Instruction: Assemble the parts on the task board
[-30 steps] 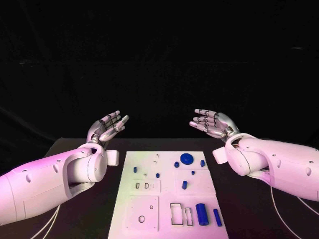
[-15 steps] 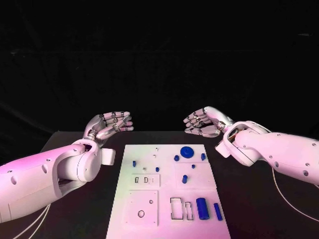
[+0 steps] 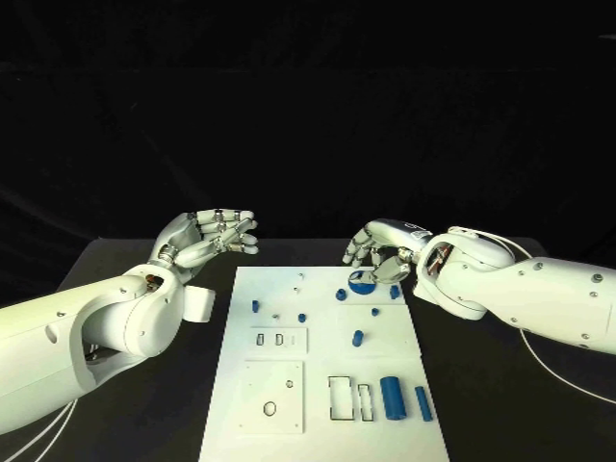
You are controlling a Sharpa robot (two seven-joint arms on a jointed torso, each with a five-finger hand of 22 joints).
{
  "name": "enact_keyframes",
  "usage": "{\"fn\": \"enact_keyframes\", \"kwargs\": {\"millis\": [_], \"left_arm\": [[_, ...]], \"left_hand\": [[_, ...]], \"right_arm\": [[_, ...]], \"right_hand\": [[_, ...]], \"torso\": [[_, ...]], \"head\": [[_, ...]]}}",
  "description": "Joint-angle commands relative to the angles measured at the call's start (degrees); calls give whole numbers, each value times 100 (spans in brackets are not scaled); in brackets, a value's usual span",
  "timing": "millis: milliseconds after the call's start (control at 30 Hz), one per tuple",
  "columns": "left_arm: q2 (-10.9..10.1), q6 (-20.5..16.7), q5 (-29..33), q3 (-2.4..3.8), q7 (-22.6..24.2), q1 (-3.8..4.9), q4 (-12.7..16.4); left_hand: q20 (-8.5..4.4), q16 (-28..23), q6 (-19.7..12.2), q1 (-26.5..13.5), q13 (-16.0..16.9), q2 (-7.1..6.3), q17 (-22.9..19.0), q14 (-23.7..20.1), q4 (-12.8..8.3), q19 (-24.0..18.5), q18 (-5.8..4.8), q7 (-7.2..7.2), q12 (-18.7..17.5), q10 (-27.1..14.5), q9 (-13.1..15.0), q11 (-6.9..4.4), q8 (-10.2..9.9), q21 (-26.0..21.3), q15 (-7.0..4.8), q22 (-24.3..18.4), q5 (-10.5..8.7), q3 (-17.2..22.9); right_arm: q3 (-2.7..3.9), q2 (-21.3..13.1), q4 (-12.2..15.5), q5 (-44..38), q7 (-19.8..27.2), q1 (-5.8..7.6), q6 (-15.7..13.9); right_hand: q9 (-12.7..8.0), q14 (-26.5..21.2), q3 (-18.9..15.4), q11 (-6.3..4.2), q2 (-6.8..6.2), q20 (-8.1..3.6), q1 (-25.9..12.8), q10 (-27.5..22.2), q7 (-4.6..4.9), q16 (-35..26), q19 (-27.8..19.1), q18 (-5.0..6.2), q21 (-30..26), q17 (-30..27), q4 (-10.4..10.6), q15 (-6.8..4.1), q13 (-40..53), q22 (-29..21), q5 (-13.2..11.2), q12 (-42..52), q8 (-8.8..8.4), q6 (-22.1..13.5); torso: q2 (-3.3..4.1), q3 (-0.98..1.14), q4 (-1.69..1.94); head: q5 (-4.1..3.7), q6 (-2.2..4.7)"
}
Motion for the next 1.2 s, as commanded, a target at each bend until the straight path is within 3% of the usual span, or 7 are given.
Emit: {"fn": "enact_keyframes", "kwargs": {"millis": [33,133,300,567,667,1200], "left_arm": [[-29,161,-79,9,-16,32,68],[-54,163,-79,11,-26,47,103],[-91,178,-80,13,-45,59,149],[-139,200,-80,17,-70,74,195],[-154,217,-80,19,-79,79,207],[-217,235,-80,20,-102,107,230]], "left_hand": [[1,19,27,-9,4,-47,23,27,4,34,64,-4,-27,29,-3,-3,-34,25,1,7,-30,20],[1,18,26,-20,4,-52,28,23,9,35,63,-4,-31,30,-3,-2,-36,28,2,7,-31,18],[4,11,17,-62,3,-70,51,7,24,36,59,0,-52,30,-7,1,-49,38,7,9,-31,11],[8,0,4,-90,2,-83,68,-14,33,35,57,6,-73,23,-12,7,-62,43,13,9,-31,6],[21,-21,-61,-124,0,-112,113,-55,26,30,54,51,-130,-26,-30,37,-112,51,34,5,-36,-3],[34,-43,-72,-151,4,-111,132,-92,33,17,50,62,-146,-37,-33,49,-125,47,50,-2,-40,-7]], "right_arm": [[4,24,63,-995,-545,8,315],[4,56,81,-1159,-647,8,341],[3,114,61,-1322,-742,-3,400],[3,204,11,-1413,-797,-28,465],[2,254,-26,-1424,-807,-46,507],[-1,346,-176,-1430,-862,-120,749]], "right_hand": [[75,164,-66,0,3,-2,-51,-98,3,1531,443,-236,1272,1430,2,3,90,1607,4,15,-45,-4],[130,199,-117,23,15,14,-69,-149,28,2399,673,-353,1954,2252,29,20,147,2530,0,13,-61,-10],[192,195,-169,44,31,51,-41,-217,30,2947,771,-421,2360,2736,48,48,205,3095,3,8,-90,-35],[224,235,-196,58,56,73,-12,-273,40,3263,905,-478,2610,3043,62,65,225,3472,6,5,-108,-52],[237,271,-177,46,70,76,-1,-211,30,3445,1002,-515,2755,3231,76,60,248,3697,6,37,-126,-73],[286,300,-45,35,113,76,15,-147,21,3684,1135,-569,2955,3464,113,58,265,4013,9,38,-105,-17]], "torso": [[147,-19,45],[185,-29,66],[201,-30,99],[224,-33,152],[224,-35,168],[238,-33,211]], "head": [[-38,-4],[-63,-9],[-93,-29],[-133,-55],[-96,-83],[-138,-161]]}}
